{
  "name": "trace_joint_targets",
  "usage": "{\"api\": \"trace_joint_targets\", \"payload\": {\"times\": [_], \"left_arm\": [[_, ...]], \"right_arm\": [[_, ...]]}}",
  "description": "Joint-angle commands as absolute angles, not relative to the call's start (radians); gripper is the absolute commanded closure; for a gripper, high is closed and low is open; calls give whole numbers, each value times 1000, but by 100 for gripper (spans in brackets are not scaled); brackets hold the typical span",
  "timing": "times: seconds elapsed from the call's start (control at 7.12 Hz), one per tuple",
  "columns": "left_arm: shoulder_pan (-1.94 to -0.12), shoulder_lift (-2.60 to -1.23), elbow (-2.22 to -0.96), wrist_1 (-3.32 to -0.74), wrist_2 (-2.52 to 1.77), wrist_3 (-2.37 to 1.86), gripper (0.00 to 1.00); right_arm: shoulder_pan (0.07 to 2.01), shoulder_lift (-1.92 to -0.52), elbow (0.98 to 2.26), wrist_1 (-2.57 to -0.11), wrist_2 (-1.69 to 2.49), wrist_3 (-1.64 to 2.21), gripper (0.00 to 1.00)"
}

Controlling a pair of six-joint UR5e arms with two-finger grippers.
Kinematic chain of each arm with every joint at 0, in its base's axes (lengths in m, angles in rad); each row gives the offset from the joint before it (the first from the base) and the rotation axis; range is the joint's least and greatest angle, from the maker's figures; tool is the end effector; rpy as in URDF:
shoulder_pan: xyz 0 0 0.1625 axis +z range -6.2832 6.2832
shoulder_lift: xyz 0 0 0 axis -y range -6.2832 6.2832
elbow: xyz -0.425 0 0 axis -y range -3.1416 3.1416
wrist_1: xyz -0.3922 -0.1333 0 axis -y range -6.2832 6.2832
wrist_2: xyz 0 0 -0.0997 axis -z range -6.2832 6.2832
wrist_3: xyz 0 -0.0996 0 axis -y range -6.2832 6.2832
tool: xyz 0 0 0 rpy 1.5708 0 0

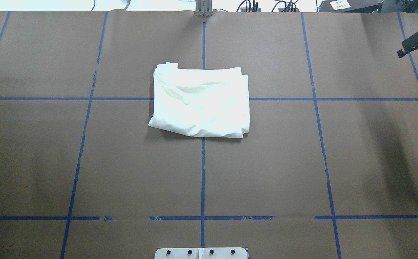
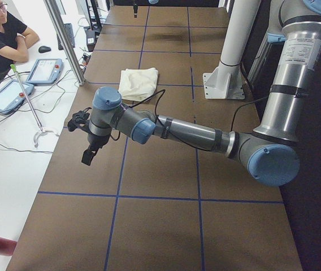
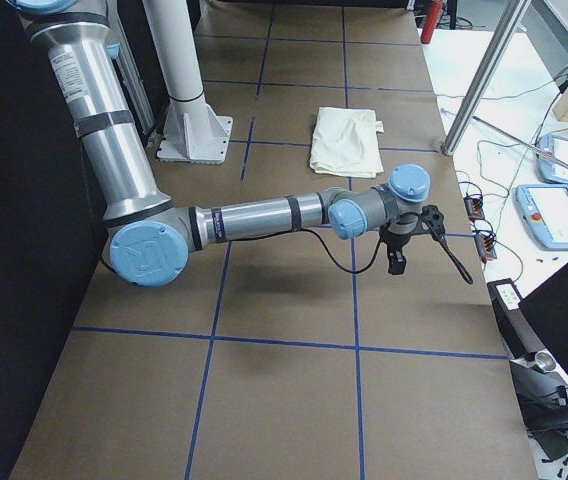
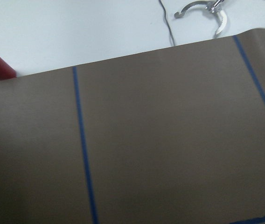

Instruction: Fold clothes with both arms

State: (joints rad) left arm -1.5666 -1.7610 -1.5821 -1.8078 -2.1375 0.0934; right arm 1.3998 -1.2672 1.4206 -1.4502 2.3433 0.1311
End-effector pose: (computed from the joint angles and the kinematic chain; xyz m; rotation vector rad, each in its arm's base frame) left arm -0.0774 -0.5909 0.5351 0.4517 0.5387 0.2178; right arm -0.0443 -0.6316 0.5498 0.1418 -0.7983 -0.1435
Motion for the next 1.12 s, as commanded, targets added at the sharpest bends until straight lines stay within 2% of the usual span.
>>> {"api": "trace_joint_targets", "payload": {"times": [0.0, 0.14, 0.42, 0.7, 0.98], "left_arm": [[-1675, -1743, -1569, -1662, -2147, 442, 0], [-1675, -1673, -1615, -1696, -2272, 410, 0], [-1672, -1608, -1563, -1758, -2276, 400, 0], [-1664, -1609, -1568, -1730, -2243, 217, 0], [-1640, -1624, -1598, -1593, -2250, 209, 0]], "right_arm": [[1520, -1272, 1437, -1745, 2339, -226, 0], [1531, -1302, 1463, -1735, 2351, -221, 0], [1519, -1347, 1517, -1732, 2336, -203, 0], [1539, -1450, 1514, -1692, 2339, -135, 0], [1566, -1500, 1516, -1644, 2371, -92, 0]]}}
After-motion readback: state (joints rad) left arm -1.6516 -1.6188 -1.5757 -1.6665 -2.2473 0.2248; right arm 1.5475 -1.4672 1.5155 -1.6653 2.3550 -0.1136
